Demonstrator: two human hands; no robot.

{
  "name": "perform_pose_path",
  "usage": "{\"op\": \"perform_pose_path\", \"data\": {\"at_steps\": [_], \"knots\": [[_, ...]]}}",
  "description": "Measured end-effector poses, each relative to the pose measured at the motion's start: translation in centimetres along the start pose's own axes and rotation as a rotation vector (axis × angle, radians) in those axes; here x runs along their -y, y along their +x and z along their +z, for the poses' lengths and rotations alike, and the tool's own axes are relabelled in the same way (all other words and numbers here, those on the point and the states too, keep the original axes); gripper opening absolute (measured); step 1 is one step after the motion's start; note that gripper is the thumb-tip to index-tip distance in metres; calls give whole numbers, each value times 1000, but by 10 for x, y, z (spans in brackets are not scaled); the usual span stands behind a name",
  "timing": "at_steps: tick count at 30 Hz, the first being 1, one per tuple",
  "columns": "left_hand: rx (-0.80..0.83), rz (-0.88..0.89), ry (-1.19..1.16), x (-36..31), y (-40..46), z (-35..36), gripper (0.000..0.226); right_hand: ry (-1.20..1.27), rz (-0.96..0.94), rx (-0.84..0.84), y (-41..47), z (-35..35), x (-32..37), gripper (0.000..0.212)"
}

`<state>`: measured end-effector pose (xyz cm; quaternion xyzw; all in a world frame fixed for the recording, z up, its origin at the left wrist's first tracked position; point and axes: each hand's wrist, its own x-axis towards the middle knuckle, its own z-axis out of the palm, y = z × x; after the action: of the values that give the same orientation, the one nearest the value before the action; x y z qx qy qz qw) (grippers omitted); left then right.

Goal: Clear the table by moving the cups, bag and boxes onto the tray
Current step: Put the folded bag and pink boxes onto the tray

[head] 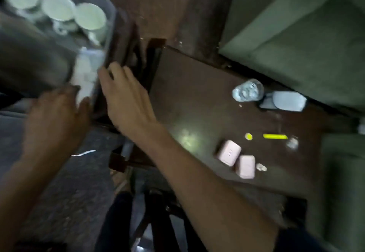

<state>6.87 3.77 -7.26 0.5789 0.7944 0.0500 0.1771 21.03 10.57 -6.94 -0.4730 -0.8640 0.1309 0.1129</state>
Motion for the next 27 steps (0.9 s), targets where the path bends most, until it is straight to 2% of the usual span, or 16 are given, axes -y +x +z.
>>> {"op": "perform_pose_path", "data": {"at_steps": [3, 6, 9, 12, 15, 21, 23, 27], "knots": [[3, -56, -176, -33, -28, 15, 45, 118, 177, 29, -113, -14, -37, 47], [101, 72, -154, -96, -68, 43, 40, 65, 471, 148, -235, -36, -88, 47], [234, 273, -72, -172, -115, 84, 39, -22, 799, 155, -337, -65, -142, 52], [432, 351, -15, -241, -144, 131, 58, -39, 1025, 174, -398, -90, -191, 47], [496, 332, 23, -292, -155, 176, 83, -16, 1002, 235, -420, -94, -235, 59], [461, 193, 64, -360, -151, 237, 110, 120, 938, 291, -398, -49, -282, 88], [460, 176, 105, -372, -149, 250, 113, 80, 911, 334, -389, -35, -286, 89], [458, 176, 189, -377, -146, 260, 98, 35, 850, 408, -381, -20, -287, 90]]}}
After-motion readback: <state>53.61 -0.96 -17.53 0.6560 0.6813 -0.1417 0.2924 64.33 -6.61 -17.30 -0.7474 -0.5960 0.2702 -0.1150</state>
